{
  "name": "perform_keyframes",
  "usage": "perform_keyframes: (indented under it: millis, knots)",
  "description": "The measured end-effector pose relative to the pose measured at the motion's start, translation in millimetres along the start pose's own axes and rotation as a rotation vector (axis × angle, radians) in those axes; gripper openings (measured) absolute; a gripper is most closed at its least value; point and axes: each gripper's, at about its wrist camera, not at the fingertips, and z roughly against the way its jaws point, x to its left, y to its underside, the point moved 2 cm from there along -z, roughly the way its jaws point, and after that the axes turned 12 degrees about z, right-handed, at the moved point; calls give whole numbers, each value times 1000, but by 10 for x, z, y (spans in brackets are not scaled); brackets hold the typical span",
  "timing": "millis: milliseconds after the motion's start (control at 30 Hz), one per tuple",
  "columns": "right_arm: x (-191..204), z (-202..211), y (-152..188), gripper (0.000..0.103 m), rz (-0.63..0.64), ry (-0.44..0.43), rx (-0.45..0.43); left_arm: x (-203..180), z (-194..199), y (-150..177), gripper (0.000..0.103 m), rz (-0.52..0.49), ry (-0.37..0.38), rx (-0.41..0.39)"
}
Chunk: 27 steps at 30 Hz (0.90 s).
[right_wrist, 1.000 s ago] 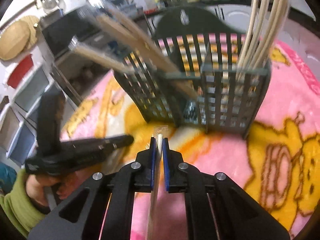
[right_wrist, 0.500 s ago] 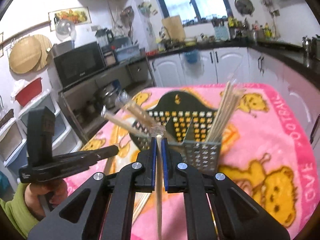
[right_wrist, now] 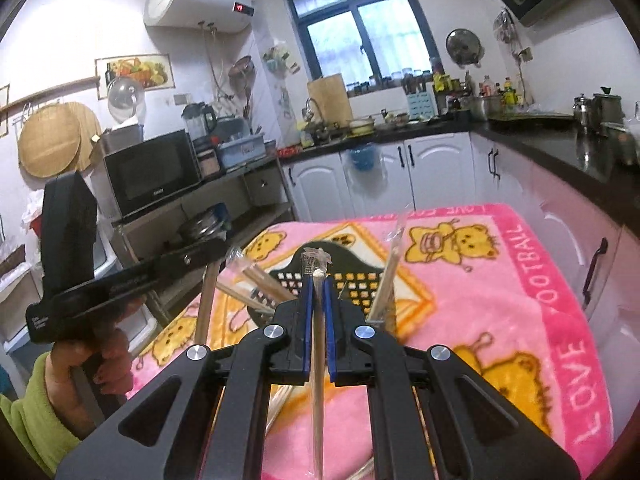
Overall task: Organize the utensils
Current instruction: 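Lift both held chopsticks and carry them above the green caddy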
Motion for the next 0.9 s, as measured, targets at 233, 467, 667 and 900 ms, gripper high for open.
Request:
perform_keyframes:
  millis: [233, 467, 667, 900]
  knots:
    - [-148, 164, -79, 6, -17, 28, -50, -284, -113, -253, 3, -39, -8, -106]
    - [-232, 212, -176, 6, -20, 39, -83, -507, -235, -495, 3, -56, -6, -190]
    - [-237, 180, -326, 6, -14, 35, -114, -571, -291, -729, 3, -70, -48, -282]
    - [-203, 68, -581, 6, -8, 24, -167, -556, -411, -960, 3, -63, -126, -385]
